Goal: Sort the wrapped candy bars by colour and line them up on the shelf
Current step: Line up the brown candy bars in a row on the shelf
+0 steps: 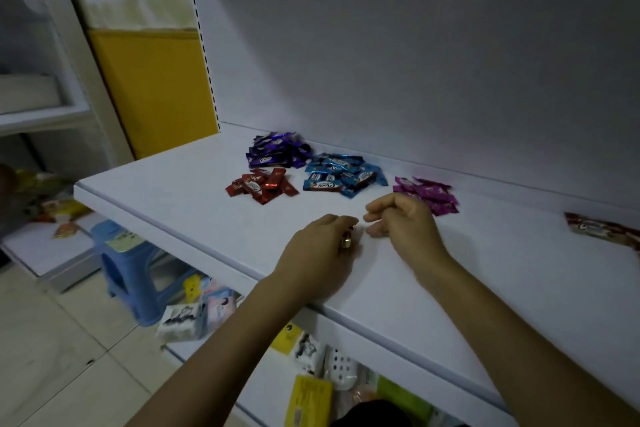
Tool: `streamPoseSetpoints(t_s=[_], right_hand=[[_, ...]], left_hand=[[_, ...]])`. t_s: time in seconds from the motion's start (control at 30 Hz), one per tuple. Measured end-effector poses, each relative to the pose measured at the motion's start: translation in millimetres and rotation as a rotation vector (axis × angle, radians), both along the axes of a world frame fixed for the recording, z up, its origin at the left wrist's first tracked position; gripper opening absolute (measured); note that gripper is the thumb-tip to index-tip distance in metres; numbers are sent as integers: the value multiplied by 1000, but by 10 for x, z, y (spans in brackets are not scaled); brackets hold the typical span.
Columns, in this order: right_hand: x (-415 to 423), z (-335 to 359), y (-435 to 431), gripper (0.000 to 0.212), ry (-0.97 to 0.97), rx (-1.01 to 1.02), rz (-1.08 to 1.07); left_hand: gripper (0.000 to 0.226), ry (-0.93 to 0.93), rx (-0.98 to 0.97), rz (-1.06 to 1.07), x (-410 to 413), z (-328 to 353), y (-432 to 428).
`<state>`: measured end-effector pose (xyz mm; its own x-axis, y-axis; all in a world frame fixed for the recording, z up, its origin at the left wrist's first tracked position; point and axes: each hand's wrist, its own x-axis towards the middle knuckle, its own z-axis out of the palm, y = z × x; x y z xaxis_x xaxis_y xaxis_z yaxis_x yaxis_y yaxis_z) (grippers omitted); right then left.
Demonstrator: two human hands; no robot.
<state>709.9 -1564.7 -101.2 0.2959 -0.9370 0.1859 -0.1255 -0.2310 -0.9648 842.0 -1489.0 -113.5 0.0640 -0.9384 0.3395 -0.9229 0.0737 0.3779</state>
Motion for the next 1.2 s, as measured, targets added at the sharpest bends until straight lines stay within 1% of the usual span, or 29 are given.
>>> streamPoseSetpoints(t_s=[0.07,0.17,0.3,0.33,0.4,0.43,0.5,0.53,0.57,0.67,0.8,0.83,0.9,0.97,1.0,1.03,1.1,1.17,1.2], right_hand=[[-26,2,-34,35,-35,42,-26],[-33,-8,-34,35,-33,51,-26],[-8,-19,4,27,44,7,-26],[-5,-33,20,23,105,-41,-6],[-5,-68,78,17,312,-216,76],[0,-94,112,24,426,-322,138],[28,-127,164,41,578,-481,285],[48,-130,186,43,617,-529,344],[64,-131,197,41,641,-566,378],[99,-94,214,28,627,-628,347],[127,-95,229,33,766,-702,242],[126,-100,240,28,766,-698,227],[100,-75,270,14,703,-622,197],[74,11,273,15,623,-492,137],[50,79,265,14,569,-419,93],[14,162,249,14,485,-350,53],[-101,361,185,18,294,-247,-19],[-324,592,98,17,154,-219,-101],[-472,693,60,14,100,-216,-136]], left_hand=[[38,14,-24,-7,28,32,9],[37,37,-74,-5,76,56,37],[37,143,-93,17,93,74,58],[36,220,-117,30,108,78,62],[34,496,-174,74,165,99,75],[33,675,-191,94,203,108,83],[33,1019,-206,116,259,133,90],[33,1132,-213,126,276,141,89],[33,1194,-217,132,287,144,87],[31,1217,-234,125,275,145,85],[29,1184,-231,139,245,140,86],[29,1187,-224,143,242,141,86],[29,1220,-226,158,228,160,86],[28,1281,-217,226,204,222,56],[28,1353,-195,255,182,256,19],[29,1465,-167,249,144,295,-39],[37,1662,-91,143,10,379,-221],[38,1749,-6,57,-240,457,-437],[34,1771,44,33,-410,473,-535]])
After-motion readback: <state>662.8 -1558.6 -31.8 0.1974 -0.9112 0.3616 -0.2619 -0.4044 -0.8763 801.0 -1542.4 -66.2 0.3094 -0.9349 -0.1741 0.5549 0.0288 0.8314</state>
